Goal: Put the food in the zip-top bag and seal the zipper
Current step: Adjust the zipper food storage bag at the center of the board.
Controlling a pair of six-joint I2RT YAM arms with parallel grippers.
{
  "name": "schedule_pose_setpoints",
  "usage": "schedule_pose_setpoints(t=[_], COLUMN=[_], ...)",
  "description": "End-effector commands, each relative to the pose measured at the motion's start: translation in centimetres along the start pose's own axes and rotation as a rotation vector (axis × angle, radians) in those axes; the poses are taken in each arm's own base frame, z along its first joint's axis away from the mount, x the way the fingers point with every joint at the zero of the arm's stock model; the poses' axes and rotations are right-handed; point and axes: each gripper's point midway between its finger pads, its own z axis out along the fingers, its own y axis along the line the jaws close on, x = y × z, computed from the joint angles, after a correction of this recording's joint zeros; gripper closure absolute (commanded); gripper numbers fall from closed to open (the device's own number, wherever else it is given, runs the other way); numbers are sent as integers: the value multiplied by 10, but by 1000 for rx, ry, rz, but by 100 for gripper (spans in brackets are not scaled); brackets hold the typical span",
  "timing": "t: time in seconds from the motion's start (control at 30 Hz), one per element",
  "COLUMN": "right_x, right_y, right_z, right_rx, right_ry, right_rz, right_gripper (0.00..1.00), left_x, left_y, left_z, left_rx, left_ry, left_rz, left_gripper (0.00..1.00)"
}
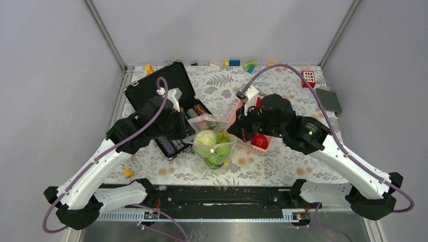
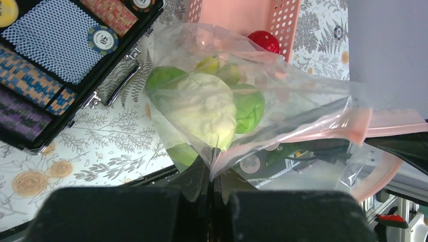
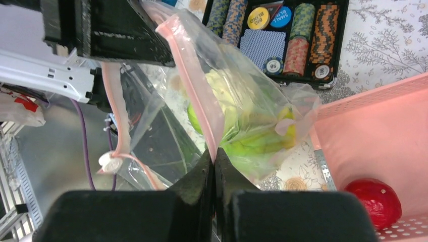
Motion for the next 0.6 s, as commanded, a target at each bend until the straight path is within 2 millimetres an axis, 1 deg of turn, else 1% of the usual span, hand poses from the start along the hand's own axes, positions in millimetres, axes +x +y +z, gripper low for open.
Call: schedule_pose_setpoints(t=[0.0,0.03,0.1,0.27,0.33,0.43,0.47,0.53,0.57], right_x=[-4,-1,3,8,10,8,6,3,2], right_y=[2,-1,-4,-9,-12,-19,-22,-27,-29], right_z=[-15,-13,-8,6,9,10,10,10,10], right_rx=[-9,1,12,29,41,76,91,110,116], right_ry=[-17,-10,1,6,13,5,-3,-23,-29], right_rz=[-35,-32,-26,-8,-13,-27,-33,-42,-41], right_gripper=[100,99,98,97,90,75,63,35,24], left_x=[-2,2,6,10,11,11,11,11,13], left_y=[11,16,19,19,19,18,17,13,9], left_z=[-20,-19,-16,-6,-2,1,3,6,6], left_rx=[-64,-87,-96,-96,-94,-94,-88,-67,-46], left_ry=[-2,12,27,51,59,59,60,63,75], left_rz=[21,20,21,23,27,32,32,38,40], left_gripper=[100,100,100,100,100,100,100,100,100])
